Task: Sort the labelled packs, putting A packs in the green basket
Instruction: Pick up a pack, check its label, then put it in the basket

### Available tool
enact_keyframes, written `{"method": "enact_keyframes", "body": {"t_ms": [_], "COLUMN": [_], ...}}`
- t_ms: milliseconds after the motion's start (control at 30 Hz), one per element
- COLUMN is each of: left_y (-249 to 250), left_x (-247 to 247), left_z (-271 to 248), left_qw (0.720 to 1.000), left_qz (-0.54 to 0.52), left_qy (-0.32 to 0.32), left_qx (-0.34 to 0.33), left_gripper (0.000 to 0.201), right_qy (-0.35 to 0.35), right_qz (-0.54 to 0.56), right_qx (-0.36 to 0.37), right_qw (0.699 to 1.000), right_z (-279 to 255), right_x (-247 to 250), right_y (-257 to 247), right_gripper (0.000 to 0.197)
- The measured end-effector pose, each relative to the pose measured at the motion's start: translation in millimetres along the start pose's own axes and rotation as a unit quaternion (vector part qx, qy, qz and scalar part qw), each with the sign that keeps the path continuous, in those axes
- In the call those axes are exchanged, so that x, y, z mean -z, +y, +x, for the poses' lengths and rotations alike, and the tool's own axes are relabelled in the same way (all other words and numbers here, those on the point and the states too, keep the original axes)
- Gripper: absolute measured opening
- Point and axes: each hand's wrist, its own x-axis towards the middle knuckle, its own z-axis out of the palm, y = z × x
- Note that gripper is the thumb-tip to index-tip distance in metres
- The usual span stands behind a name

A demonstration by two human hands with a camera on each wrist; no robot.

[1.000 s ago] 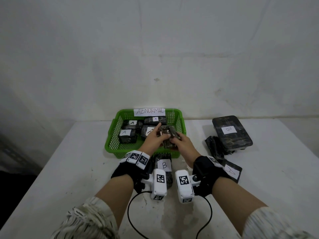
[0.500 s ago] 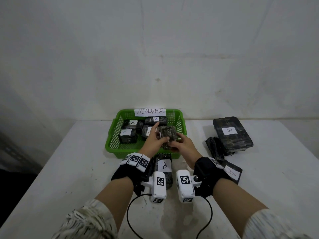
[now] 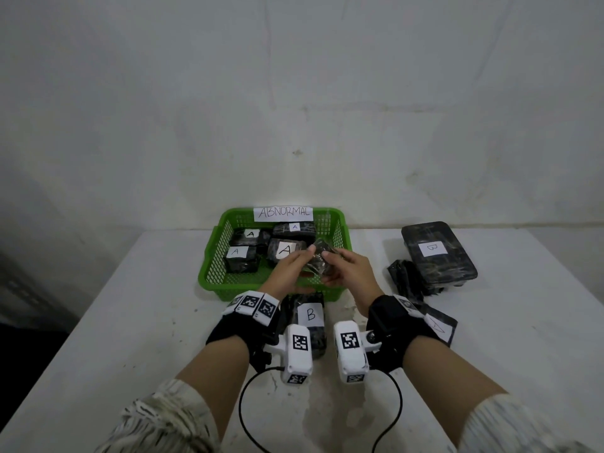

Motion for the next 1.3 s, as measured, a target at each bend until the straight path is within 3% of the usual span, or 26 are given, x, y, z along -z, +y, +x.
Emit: {"method": "enact_keyframes", "body": {"t_ms": [67,267,500,600,733,867,1000,1133,1300], "left_y": [-1,-1,-4,-6,-5,1,12,12,13], "left_x": [0,-2,-8,-8,-1,3,3,9,6], "left_z": [0,2,0,-1,5,12,5,3,3], "left_qw": [1.000,0.998,0.998,0.997,0.982,0.984,0.994,0.994,0.991], "left_qz": [0.011,0.056,0.063,0.062,0.154,0.113,-0.016,-0.002,0.070], "left_qy": [0.007,0.035,0.011,-0.006,0.067,0.118,0.098,0.071,0.056], "left_qx": [0.001,-0.017,-0.026,-0.046,-0.090,-0.064,-0.041,-0.080,-0.103], "left_gripper": [0.037,0.014,0.024,0.027,0.019,0.022,0.018,0.025,0.023], "right_qy": [0.002,-0.019,0.024,0.034,0.054,-0.032,-0.097,-0.136,-0.047], "right_qz": [-0.006,0.004,0.000,-0.024,-0.130,-0.001,0.030,0.053,-0.005], "right_qx": [0.007,-0.013,-0.006,-0.048,-0.073,-0.061,-0.064,-0.098,-0.114], "right_qw": [1.000,1.000,1.000,0.998,0.987,0.998,0.993,0.984,0.992], "right_z": [0,-3,3,8,17,14,15,14,13], "right_x": [0,1,2,1,2,-4,0,6,4], "right_y": [0,1,4,-1,6,5,10,9,12], "right_gripper": [0.009,0.017,0.022,0.030,0.044,0.037,0.071,0.059,0.031]}}
